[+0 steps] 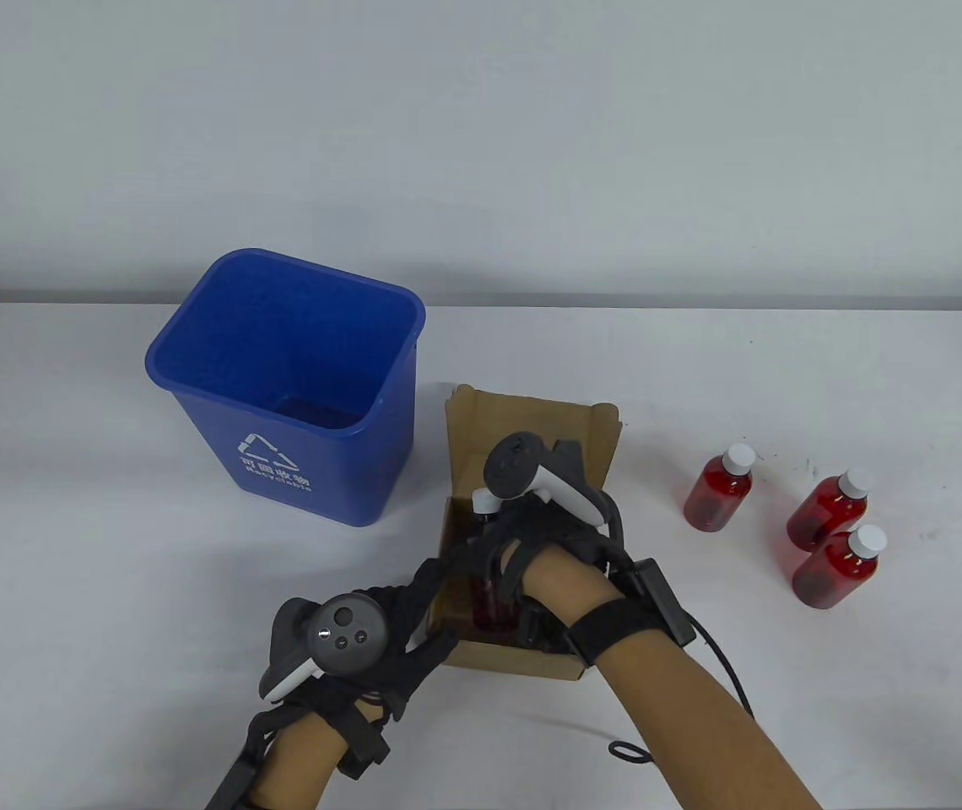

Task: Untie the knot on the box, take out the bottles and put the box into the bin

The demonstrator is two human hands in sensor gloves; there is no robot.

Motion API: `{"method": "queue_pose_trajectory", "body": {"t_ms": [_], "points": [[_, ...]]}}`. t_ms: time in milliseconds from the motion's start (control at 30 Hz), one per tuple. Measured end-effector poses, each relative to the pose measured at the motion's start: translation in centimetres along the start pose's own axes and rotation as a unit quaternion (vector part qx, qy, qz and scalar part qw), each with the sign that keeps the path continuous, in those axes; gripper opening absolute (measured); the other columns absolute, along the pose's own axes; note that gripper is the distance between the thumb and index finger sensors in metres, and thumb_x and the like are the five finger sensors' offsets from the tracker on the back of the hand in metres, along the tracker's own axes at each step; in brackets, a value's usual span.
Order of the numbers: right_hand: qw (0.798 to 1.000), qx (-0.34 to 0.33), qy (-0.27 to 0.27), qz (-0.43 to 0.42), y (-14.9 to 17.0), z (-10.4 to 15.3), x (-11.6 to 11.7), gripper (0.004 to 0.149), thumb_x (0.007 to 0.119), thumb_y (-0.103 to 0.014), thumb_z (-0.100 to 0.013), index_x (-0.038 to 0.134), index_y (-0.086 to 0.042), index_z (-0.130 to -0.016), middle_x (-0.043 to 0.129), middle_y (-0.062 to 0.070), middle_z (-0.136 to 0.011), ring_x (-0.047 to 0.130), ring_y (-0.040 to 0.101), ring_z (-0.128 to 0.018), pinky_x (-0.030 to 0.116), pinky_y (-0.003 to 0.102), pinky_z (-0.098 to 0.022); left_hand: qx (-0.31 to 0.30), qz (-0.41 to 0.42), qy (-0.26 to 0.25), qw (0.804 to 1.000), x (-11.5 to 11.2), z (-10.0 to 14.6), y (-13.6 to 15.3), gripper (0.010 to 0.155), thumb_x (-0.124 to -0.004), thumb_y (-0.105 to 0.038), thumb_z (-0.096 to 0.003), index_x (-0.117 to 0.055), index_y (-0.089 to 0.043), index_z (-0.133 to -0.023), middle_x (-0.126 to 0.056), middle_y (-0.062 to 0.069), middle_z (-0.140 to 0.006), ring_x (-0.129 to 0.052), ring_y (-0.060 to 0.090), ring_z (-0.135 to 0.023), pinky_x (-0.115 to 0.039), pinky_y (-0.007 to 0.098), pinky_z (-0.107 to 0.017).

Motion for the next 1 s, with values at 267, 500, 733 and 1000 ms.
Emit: {"method": "queue_pose_trajectory", "body": {"t_ms": [267, 500, 733, 1000], "points": [[0.983, -0.070, 0.154, -0.069, 4.4, 5.9, -5.7, 0.086, 0.082, -0.058, -0.042, 0.052, 0.004, -0.093, 0.067, 0.025, -0.086, 0.097, 0.037, -0.057, 0.084, 0.043, -0.037, 0.001, 0.000, -0.003, 1.000, 0.0, 0.0, 0.1, 0.081, -0.067, -0.061, -0.0479, -0.036, -0.027, -0.114, -0.079, 0.018, -0.097, -0.076, 0.055, -0.090, -0.053, 0.074, -0.068], [0.958, -0.077, 0.270, -0.051, 10.4, 10.7, -7.6, 0.086, 0.083, -0.057, -0.042, 0.051, 0.004, -0.094, 0.067, 0.026, -0.087, 0.096, 0.038, -0.058, 0.083, 0.044, -0.038, 0.002, 0.004, -0.003, 1.000, 0.0, 0.0, 0.1, 0.081, -0.067, -0.061, -0.0478, -0.036, -0.027, -0.114, -0.079, 0.018, -0.097, -0.076, 0.055, -0.090, -0.053, 0.074, -0.068], [0.931, -0.062, 0.355, -0.058, 16.5, 12.9, -6.0, 0.085, 0.084, -0.055, -0.043, 0.049, 0.003, -0.096, 0.064, 0.025, -0.090, 0.091, 0.041, -0.065, 0.080, 0.048, -0.043, 0.005, 0.006, -0.007, 1.000, 0.0, 0.0, 0.1, 0.081, -0.067, -0.061, -0.0479, -0.036, -0.027, -0.114, -0.079, 0.019, -0.097, -0.077, 0.055, -0.090, -0.053, 0.074, -0.068], [0.916, -0.030, 0.391, -0.086, 21.7, 12.3, -4.0, 0.085, 0.085, -0.051, -0.044, 0.047, 0.003, -0.096, 0.060, 0.027, -0.091, 0.085, 0.045, -0.070, 0.076, 0.051, -0.046, 0.008, 0.008, -0.010, 1.000, 0.0, 0.0, 0.1, 0.081, -0.067, -0.061, -0.0478, -0.036, -0.027, -0.114, -0.079, 0.019, -0.097, -0.077, 0.054, -0.090, -0.053, 0.074, -0.068]]}}
Point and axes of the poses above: the tracker on the back of each hand, its own y axis roughly to the little-finger side, its own z axis roughly from the fingertips to the wrist, x = y × z, the point moved 3 cm from there along -z, roughly from the wrist to the fingertips
